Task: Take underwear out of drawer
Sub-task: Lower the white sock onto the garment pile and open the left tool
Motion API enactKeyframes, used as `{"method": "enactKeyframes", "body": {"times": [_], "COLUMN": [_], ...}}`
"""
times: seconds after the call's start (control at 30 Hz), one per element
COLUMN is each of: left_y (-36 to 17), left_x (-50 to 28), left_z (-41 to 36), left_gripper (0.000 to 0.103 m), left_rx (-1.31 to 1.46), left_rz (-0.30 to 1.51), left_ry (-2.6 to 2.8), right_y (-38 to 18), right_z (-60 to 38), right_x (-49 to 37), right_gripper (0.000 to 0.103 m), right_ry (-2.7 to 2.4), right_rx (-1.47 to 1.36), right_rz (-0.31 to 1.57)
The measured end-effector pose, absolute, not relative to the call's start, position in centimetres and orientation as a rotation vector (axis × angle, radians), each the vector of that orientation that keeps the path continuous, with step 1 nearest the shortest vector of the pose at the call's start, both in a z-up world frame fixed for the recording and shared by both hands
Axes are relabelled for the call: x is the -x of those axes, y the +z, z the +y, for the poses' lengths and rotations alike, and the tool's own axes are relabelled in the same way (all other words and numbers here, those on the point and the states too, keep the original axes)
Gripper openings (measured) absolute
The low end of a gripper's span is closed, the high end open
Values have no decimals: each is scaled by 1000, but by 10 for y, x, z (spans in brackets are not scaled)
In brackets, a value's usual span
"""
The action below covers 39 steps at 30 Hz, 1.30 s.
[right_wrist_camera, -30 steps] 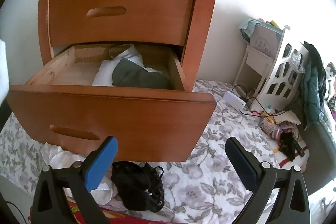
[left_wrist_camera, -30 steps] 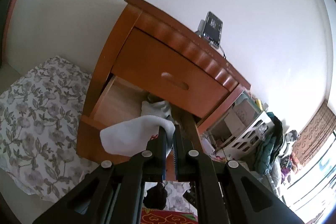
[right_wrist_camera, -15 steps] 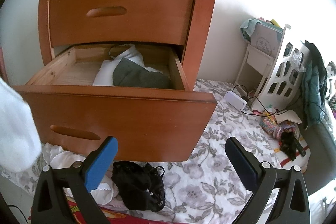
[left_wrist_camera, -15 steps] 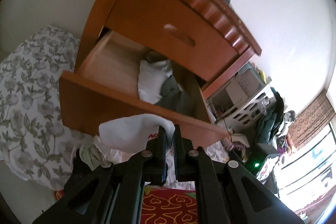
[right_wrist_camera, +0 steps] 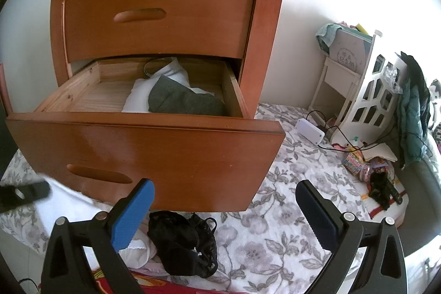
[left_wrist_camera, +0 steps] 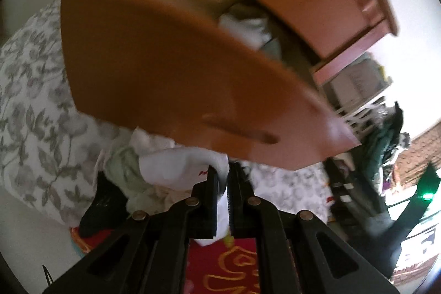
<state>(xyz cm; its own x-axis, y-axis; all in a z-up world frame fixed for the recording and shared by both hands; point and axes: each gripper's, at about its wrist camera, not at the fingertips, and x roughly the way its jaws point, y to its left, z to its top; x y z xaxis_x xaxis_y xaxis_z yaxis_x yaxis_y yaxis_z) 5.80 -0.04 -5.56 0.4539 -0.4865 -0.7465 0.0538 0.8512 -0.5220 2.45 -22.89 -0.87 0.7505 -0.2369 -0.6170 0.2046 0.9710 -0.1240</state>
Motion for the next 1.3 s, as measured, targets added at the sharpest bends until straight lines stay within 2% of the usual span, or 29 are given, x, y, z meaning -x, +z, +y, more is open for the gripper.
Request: {"method": "enactKeyframes", "body": {"times": [0.47, 0.87, 0.93, 1.1, 1.2, 1.27, 1.3], "left_y": [-104, -127, -130, -128, -124, -119, -116], "left_x": [-67, -71, -71, -70, -70, -70, -69], "left_z": [-4, -2, -1, -2, -2, 0, 0], "left_gripper": [5, 7, 11, 39, 45, 55, 57], "left_rx": [413, 425, 431, 436, 441, 435, 435], "left_rz": [1230, 1300, 1313, 1323, 1321, 1321, 1317], "left_ry": [-281, -253, -249, -247, -257, -251, -251], "right_y": [-9, -9, -9, -9, -9, -9, -9], "right_z": [-229, -229, -228, -228, -229, -229, -229], "right_x": [-25, -26, -26, -26, -26, -26, -26], "right_gripper": [103, 103, 103, 103, 103, 103, 103], "right_ry": [-241, -241, -241, -240, -240, -240, -240], "right_rx": [50, 50, 50, 50, 50, 50, 50], "right_rz": [682, 683, 683, 683, 684, 684, 684]}}
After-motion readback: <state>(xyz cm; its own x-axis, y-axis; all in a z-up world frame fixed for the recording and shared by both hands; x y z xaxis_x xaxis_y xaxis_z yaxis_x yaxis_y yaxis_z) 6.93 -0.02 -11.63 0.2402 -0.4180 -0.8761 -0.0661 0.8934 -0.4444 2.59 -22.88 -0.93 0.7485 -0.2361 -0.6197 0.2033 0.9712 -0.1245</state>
